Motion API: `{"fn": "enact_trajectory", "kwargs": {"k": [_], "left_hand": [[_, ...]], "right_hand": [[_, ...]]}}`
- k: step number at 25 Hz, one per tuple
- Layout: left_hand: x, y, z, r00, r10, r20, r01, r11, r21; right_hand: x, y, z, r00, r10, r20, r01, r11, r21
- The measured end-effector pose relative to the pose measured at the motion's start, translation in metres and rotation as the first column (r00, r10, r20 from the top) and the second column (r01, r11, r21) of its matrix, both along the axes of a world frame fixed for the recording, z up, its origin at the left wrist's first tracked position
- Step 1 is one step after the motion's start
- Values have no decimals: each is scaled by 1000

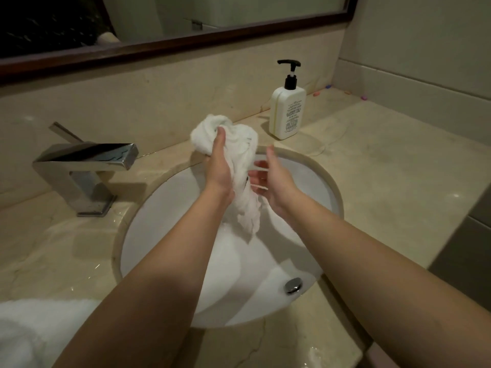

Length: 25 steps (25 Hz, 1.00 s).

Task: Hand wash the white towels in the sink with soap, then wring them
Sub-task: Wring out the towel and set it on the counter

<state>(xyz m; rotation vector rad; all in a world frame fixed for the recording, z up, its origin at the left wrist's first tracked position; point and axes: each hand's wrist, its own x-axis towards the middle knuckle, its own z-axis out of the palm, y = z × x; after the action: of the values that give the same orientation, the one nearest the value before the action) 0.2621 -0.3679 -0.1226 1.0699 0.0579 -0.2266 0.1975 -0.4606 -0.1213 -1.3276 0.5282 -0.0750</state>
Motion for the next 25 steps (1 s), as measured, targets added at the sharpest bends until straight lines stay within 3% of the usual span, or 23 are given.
{"fn": "enact_trajectory", "kwargs": {"k": [2, 5, 7, 11, 17, 19, 21, 23, 25], "left_hand": [[-20, -15, 14, 990, -37, 137, 27, 997, 72], [-47, -45, 36, 932, -266, 247, 251, 964, 91], [-67, -70, 57, 856, -449, 256, 433, 893, 118], [-112, -123, 101, 754, -607, 250, 570, 794, 210], [-159, -212, 150, 568, -816, 110, 817, 575, 42], [-177, -245, 161, 519, -852, 65, 835, 522, 174], [-190, -274, 170, 529, -848, 41, 767, 498, 404], [-198, -300, 173, 606, -792, 78, 664, 557, 500], [-203, -320, 176, 742, -618, 261, 490, 765, 417]], "right_hand": [[-7, -19, 19, 992, -7, 124, -20, 976, 216], [-32, -61, 47, 953, -67, 294, -32, 946, 322], [-60, -93, 70, 937, -98, 334, -38, 924, 379], [-118, -156, 112, 914, -158, 374, 61, 964, 260], [-189, -236, 160, 835, -357, 419, 322, 934, 155], [-208, -264, 169, 769, -461, 442, 425, 886, 185], [-226, -287, 175, 710, -550, 440, 513, 832, 211], [-240, -301, 181, 672, -600, 434, 561, 795, 232], [-249, -312, 186, 633, -629, 451, 597, 768, 232]]}}
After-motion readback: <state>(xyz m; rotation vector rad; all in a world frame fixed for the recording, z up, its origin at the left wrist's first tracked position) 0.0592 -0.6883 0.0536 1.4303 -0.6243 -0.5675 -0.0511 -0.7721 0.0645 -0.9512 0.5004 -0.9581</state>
